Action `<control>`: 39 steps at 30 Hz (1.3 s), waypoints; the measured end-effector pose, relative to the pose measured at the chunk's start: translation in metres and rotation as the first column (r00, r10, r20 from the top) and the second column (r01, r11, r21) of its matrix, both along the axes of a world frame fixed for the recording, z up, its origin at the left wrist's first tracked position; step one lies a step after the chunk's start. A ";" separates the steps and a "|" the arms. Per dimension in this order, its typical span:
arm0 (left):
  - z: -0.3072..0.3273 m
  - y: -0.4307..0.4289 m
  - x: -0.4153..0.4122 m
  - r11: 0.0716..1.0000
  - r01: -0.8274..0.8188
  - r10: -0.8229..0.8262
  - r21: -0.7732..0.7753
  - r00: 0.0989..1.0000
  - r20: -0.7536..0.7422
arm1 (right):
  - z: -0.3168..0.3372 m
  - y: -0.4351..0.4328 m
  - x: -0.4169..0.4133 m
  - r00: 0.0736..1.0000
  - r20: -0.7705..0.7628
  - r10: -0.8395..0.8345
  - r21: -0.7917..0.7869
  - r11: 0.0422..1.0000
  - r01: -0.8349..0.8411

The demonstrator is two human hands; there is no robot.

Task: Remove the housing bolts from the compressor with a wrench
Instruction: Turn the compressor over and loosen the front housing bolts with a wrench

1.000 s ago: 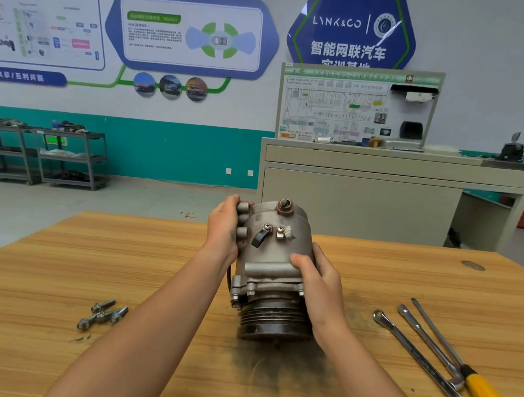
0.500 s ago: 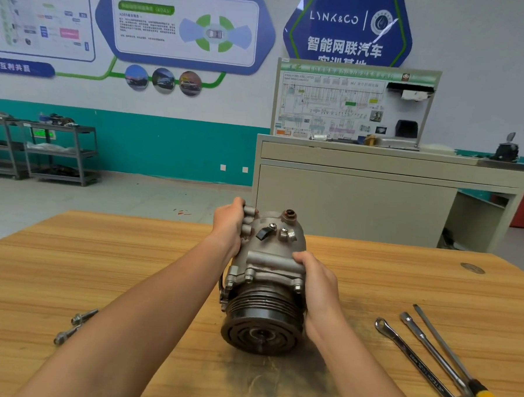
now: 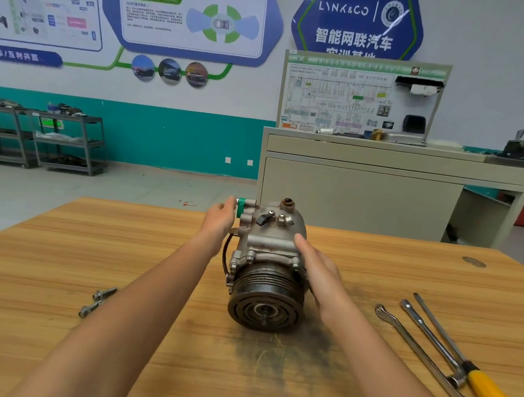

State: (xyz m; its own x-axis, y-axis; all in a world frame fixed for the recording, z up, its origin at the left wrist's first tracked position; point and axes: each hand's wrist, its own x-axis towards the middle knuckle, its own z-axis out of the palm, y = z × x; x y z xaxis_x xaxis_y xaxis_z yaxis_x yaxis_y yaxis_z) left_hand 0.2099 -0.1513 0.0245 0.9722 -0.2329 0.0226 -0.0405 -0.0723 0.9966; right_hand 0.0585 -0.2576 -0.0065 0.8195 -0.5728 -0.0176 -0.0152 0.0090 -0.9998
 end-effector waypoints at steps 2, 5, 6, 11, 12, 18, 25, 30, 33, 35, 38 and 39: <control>-0.021 0.027 -0.017 0.997 0.068 -0.071 0.041 0.993 0.092 | -0.015 -0.007 -0.013 1.000 -0.013 0.016 -0.171 0.985 -0.018; -0.062 0.062 -0.049 0.965 0.247 -0.255 0.091 0.963 0.090 | -0.039 -0.016 -0.028 0.997 0.026 0.078 -0.352 0.934 -0.064; -0.073 0.067 -0.056 0.953 0.276 -0.289 0.122 0.951 0.108 | -0.044 -0.018 -0.031 0.996 0.020 0.083 -0.413 0.908 -0.067; -0.077 0.070 -0.068 0.936 0.312 -0.343 0.165 0.912 0.225 | -0.045 -0.025 -0.029 0.986 -0.070 0.148 -0.609 0.777 -0.160; -0.076 0.068 -0.067 0.927 0.333 -0.367 0.171 0.900 0.237 | -0.043 -0.027 -0.027 0.982 -0.088 0.165 -0.650 0.738 -0.182; -0.076 0.054 -0.064 0.909 0.365 -0.413 0.200 0.848 0.332 | -0.041 -0.039 -0.017 0.973 -0.159 0.166 -0.806 0.547 -0.225; -0.078 0.057 -0.040 0.868 0.292 -0.461 0.401 0.773 0.436 | -0.040 -0.044 -0.017 0.972 -0.135 0.193 -0.832 0.510 -0.218; -0.089 0.053 -0.028 0.873 0.313 -0.465 0.373 0.763 0.449 | -0.044 -0.040 -0.015 0.981 -0.110 0.160 -0.877 0.449 -0.172; -0.089 0.050 -0.022 0.877 0.328 -0.463 0.351 0.773 0.434 | -0.047 -0.038 -0.012 0.989 -0.071 0.132 -0.871 0.476 -0.126; -0.085 0.047 -0.021 0.884 0.360 -0.460 0.298 0.787 0.410 | -0.045 -0.038 -0.008 0.991 -0.032 0.126 -0.830 0.550 -0.097; -0.081 0.044 -0.019 0.885 0.385 -0.461 0.262 0.804 0.376 | -0.040 -0.035 -0.007 0.996 -0.007 0.088 -0.775 0.628 -0.061; -0.080 0.043 -0.020 0.885 0.379 -0.460 0.269 0.802 0.381 | -0.038 -0.033 -0.008 0.997 -0.008 0.079 -0.767 0.639 -0.057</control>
State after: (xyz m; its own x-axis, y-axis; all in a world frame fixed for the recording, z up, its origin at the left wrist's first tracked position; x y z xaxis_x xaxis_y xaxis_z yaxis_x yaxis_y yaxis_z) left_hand 0.1902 -0.1078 -0.0551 0.6812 -0.6546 0.3277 -0.5192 -0.1164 0.8467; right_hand 0.0508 -0.2906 -0.0444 0.8505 -0.3148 0.4214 0.0396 -0.7605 -0.6481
